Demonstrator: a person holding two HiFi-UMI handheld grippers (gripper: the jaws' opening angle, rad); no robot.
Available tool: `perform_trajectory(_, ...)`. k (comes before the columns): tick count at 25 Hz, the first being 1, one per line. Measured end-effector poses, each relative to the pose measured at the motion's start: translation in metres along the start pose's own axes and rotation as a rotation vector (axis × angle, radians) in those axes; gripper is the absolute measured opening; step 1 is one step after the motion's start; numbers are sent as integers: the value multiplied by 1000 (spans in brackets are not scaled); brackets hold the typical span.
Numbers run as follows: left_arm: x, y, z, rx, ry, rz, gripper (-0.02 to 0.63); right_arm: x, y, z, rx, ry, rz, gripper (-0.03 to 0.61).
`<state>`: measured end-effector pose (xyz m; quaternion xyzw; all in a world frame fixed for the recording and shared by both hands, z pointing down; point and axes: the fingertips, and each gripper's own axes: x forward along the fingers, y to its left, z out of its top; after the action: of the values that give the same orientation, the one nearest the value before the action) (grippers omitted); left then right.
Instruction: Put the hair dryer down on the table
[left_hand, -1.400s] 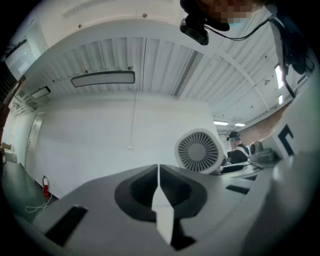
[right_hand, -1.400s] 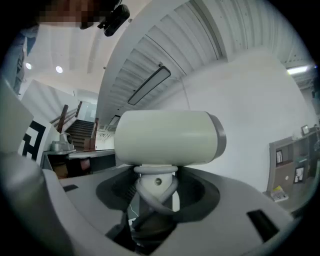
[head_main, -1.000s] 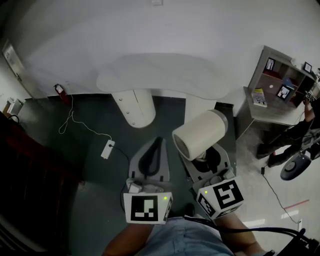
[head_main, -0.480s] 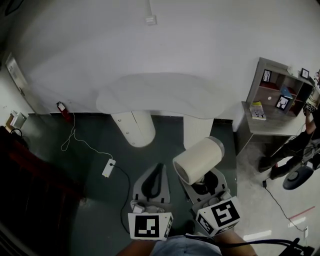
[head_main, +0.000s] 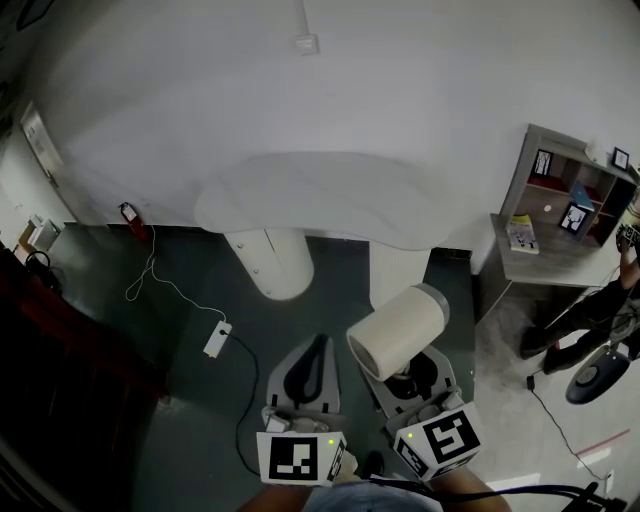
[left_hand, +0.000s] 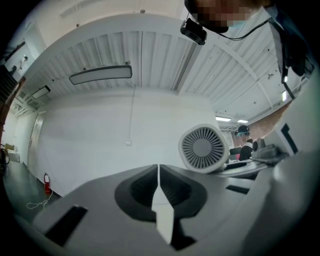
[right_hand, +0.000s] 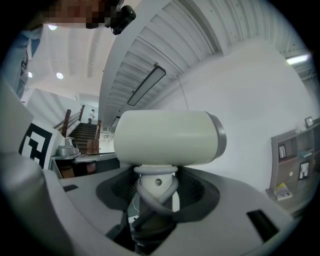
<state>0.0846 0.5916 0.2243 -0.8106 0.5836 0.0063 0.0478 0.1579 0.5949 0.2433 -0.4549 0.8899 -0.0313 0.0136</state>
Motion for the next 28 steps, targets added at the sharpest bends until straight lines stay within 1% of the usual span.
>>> perform_trajectory(6, 43, 20, -12, 1, -5, -2, 17, 39, -28, -7, 8, 14, -15, 227)
perform_trajectory(11, 91, 47, -14, 2, -6, -11, 17, 90, -50, -5, 12, 18, -15, 227)
perform_trajectory(16, 138, 80, -15, -19, 6, -25, 17, 146, -69, 1, 14, 12, -30, 227)
perform_trajectory(19, 162, 100, -10, -7, -18, -37, 17, 176, -77, 6, 5, 3, -40, 227)
perform_trajectory(22, 184, 123, -6, 22, -53, -45, 17, 205, -82, 13, -8, -10, -48, 227)
perform_trajectory(28, 218, 152, -10, 5, -57, -62, 17, 247, -92, 20, -21, -24, -66, 227)
